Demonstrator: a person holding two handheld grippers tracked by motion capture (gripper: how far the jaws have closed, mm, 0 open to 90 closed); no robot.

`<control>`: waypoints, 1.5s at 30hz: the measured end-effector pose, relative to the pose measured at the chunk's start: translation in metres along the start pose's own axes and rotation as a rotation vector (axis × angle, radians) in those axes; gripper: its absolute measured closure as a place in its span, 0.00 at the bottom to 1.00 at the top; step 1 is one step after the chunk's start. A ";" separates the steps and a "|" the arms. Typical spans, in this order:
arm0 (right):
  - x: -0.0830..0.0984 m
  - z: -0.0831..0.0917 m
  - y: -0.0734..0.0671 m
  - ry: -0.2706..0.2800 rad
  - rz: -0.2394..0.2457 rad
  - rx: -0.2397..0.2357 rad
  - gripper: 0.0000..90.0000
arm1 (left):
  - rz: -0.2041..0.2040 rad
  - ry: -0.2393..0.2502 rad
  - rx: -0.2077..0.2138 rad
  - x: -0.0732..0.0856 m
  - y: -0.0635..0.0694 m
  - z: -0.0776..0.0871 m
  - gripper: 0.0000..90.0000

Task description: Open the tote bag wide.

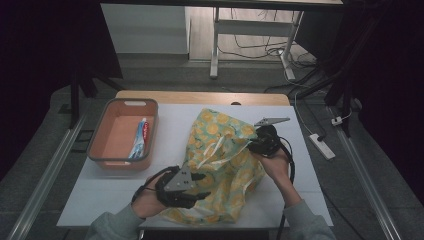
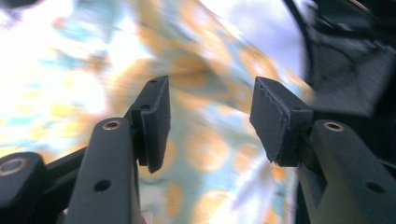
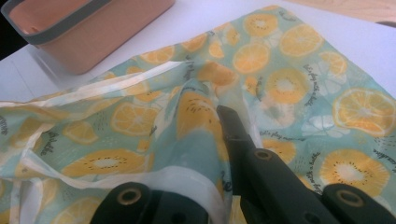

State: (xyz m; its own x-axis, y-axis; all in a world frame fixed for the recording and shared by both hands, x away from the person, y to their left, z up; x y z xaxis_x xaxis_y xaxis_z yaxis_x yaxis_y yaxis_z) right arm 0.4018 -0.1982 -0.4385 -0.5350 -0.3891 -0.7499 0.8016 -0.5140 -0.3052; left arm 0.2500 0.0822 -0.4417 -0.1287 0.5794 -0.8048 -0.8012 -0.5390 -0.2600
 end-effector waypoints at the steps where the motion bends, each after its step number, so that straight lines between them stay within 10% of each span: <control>1: 0.000 0.001 -0.001 0.002 0.003 0.000 0.99 | 0.010 -0.011 -0.040 0.000 -0.004 0.001 0.53; 5: 0.000 0.004 -0.002 0.009 0.000 -0.001 0.99 | 0.048 -0.118 -0.190 0.005 -0.026 -0.012 0.52; 11: -0.001 0.009 -0.006 0.019 0.012 -0.008 0.99 | 0.113 -0.184 -0.203 0.014 -0.058 -0.042 0.95; 15: -0.001 0.023 -0.013 0.039 0.021 -0.031 0.99 | 0.231 -0.153 -0.260 0.017 -0.092 -0.040 0.98; 24: -0.004 0.028 -0.050 0.012 0.101 -0.150 0.99 | 0.301 -0.181 -0.317 0.021 -0.123 -0.070 0.98; 29: 0.000 0.017 -0.039 0.027 0.068 -0.183 0.99 | 0.328 -0.210 -0.283 0.026 -0.124 -0.081 0.82; 35: 0.003 0.011 -0.031 0.040 0.042 -0.205 0.99 | 0.356 -0.158 -0.197 0.020 -0.125 -0.052 0.35; 45: -0.001 0.006 -0.022 0.068 0.026 -0.175 0.99 | 0.324 -0.105 -0.193 0.015 -0.122 0.006 0.28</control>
State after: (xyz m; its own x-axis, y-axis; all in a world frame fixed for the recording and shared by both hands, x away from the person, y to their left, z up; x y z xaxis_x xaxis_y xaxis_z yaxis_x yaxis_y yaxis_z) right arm 0.3832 -0.1915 -0.4273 -0.4992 -0.3447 -0.7950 0.8522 -0.3612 -0.3785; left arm 0.3422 0.1600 -0.4195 -0.4243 0.4140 -0.8053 -0.5854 -0.8039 -0.1048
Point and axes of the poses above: each handheld gripper's, and its own axes: z roughly backward along the jaws, x roughly out of its underside, y roughly to its right, the point moved 1 cm from there along -z, roughly forward along the jaws, and after that the axes turned 12 degrees about -x, right-handed, at the moved point
